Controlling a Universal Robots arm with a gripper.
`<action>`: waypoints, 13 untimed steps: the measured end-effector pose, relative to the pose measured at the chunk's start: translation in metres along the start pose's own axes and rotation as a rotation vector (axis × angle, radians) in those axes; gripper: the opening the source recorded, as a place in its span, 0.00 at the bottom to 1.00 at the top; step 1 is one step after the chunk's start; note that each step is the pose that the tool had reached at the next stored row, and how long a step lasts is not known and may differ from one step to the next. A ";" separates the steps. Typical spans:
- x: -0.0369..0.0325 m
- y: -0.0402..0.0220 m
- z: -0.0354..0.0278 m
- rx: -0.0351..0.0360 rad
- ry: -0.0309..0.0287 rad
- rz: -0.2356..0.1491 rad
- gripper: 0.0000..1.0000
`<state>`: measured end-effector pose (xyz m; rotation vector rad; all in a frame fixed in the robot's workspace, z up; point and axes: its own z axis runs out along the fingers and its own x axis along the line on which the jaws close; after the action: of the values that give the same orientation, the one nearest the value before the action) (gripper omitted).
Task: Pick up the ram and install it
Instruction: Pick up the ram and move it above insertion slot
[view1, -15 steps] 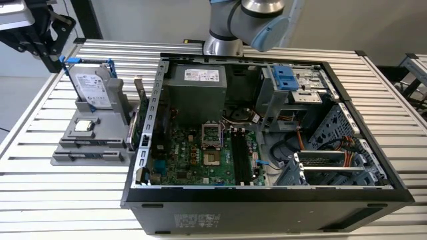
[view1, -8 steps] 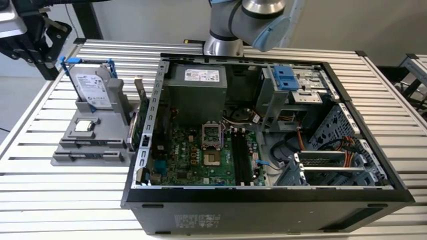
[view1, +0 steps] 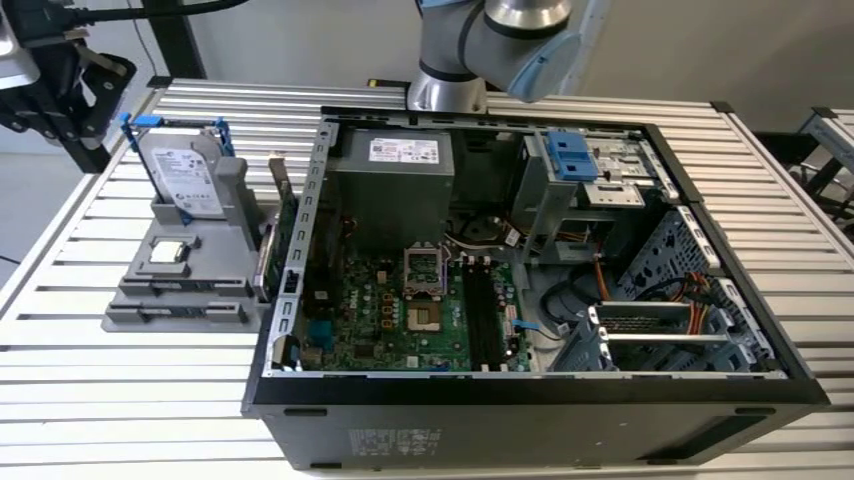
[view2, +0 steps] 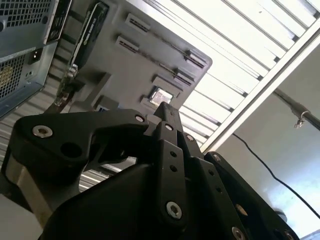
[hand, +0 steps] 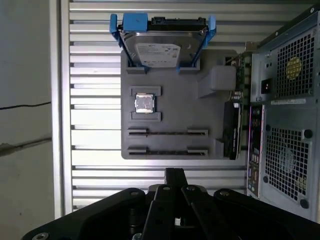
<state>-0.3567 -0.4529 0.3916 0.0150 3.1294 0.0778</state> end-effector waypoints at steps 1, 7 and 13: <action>0.0000 -0.0016 -0.0001 0.0000 0.0000 0.000 0.00; -0.0001 -0.0038 -0.0002 0.0000 0.0000 0.000 0.00; 0.0000 -0.0036 -0.0002 0.0000 0.0001 0.000 0.00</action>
<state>-0.3567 -0.4565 0.3916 0.0151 3.1294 0.0777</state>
